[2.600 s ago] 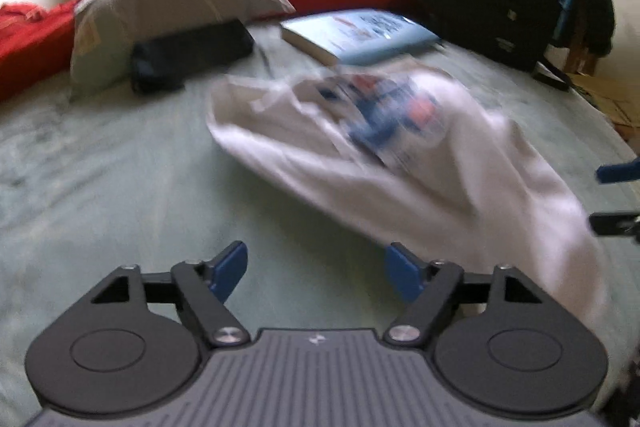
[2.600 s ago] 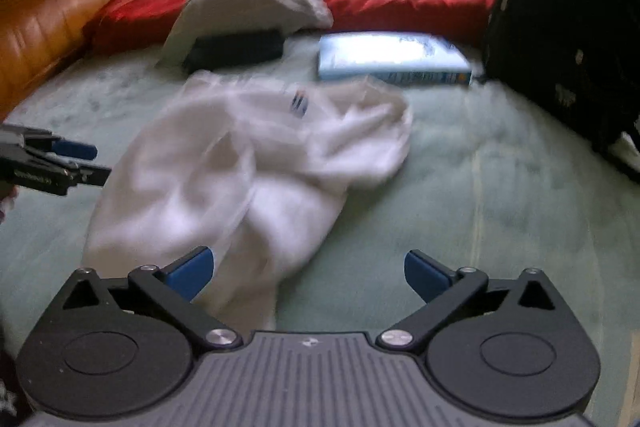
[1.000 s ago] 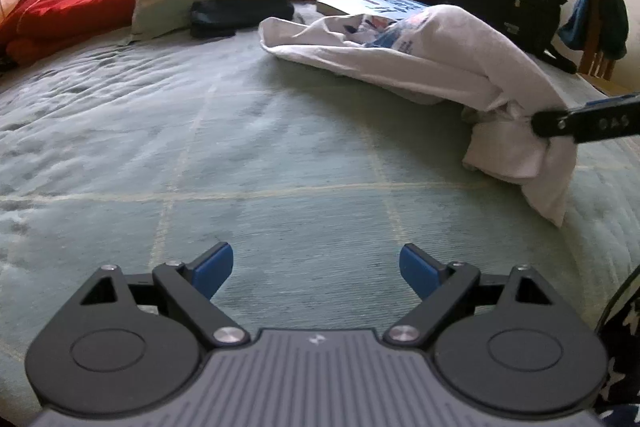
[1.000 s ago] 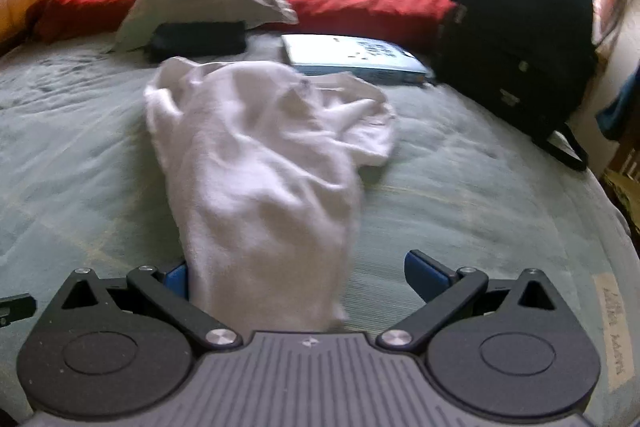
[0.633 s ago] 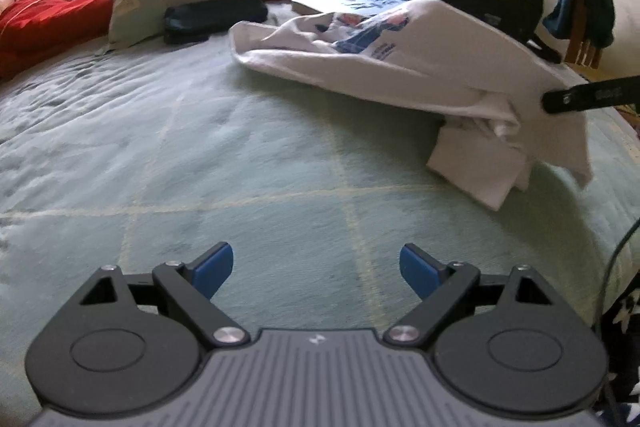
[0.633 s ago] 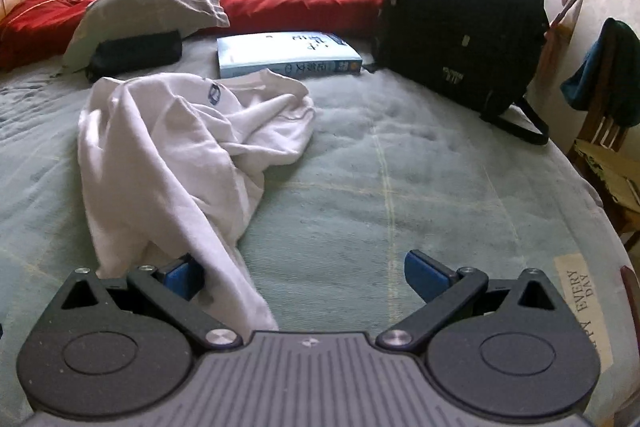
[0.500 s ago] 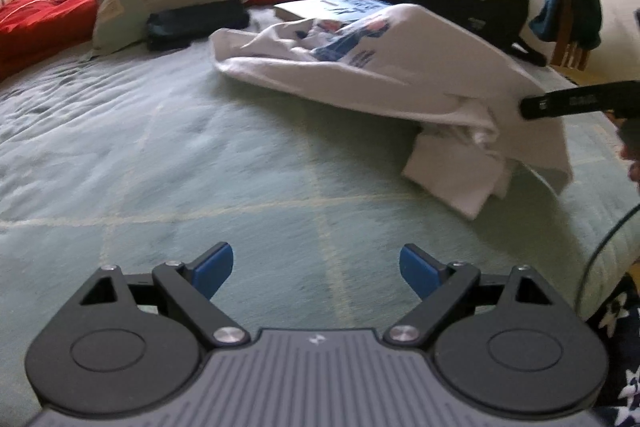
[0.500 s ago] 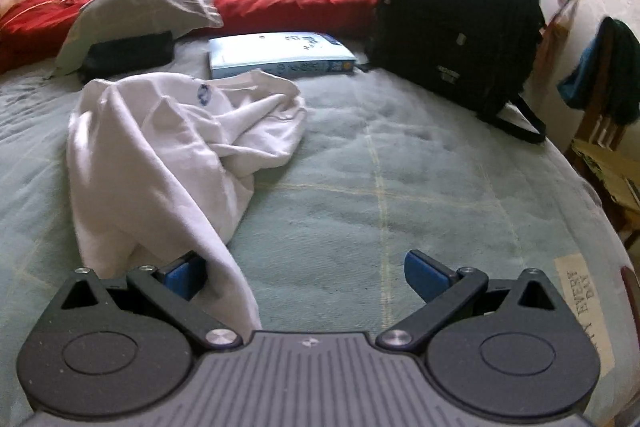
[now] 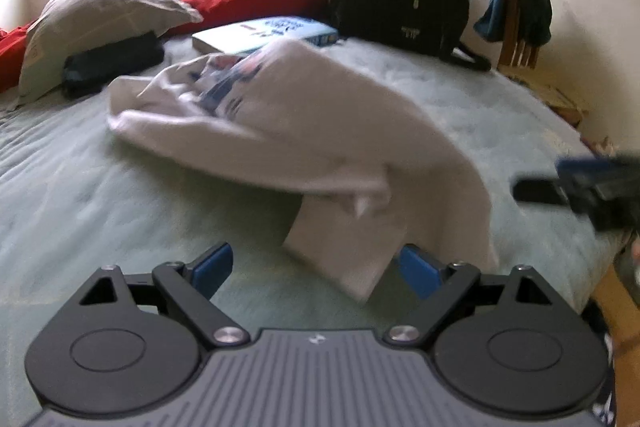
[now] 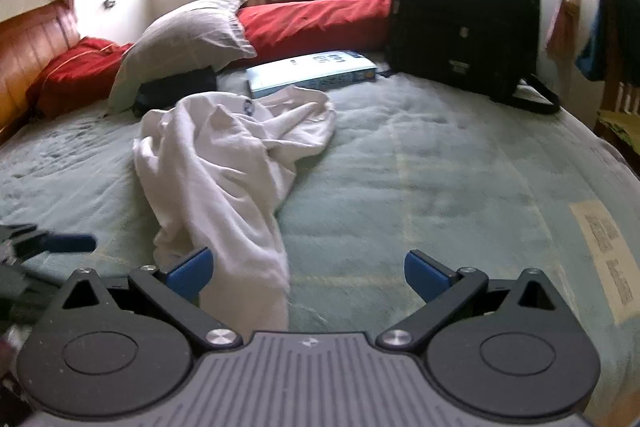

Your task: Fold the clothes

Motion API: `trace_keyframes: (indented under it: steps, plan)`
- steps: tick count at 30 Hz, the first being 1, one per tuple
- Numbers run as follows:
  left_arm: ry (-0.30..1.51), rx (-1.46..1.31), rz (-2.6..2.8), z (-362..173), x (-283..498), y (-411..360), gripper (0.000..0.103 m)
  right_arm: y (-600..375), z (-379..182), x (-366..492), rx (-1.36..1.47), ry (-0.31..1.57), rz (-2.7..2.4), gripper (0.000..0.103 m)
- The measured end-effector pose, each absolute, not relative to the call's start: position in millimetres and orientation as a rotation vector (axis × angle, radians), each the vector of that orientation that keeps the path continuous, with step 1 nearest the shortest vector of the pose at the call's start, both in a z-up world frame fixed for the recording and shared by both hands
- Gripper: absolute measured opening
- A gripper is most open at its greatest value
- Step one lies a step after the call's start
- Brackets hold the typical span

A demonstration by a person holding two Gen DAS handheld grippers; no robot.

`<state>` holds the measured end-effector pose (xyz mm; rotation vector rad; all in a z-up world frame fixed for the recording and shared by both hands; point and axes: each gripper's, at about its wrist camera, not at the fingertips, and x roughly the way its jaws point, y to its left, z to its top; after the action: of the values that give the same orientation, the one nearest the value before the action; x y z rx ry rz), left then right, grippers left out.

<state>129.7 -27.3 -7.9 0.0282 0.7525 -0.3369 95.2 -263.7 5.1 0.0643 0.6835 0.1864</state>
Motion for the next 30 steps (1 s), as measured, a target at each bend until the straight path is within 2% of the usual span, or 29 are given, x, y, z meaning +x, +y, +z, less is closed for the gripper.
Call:
trace_keyframes:
  steps: [11, 22, 30]
  plan:
    - [0.722, 0.061, -0.129, -15, 158, -28, 0.092, -294, -13, 93, 0.154, 0.707, 0.149, 0.103]
    - [0.763, 0.045, -0.153, -31, 178, -42, 0.092, -288, -20, 88, 0.148, 0.727, 0.155, 0.103]
    - [0.731, 0.059, 0.052, -30, 171, 6, 0.092, -290, -22, 88, 0.149, 0.741, 0.133, 0.103]
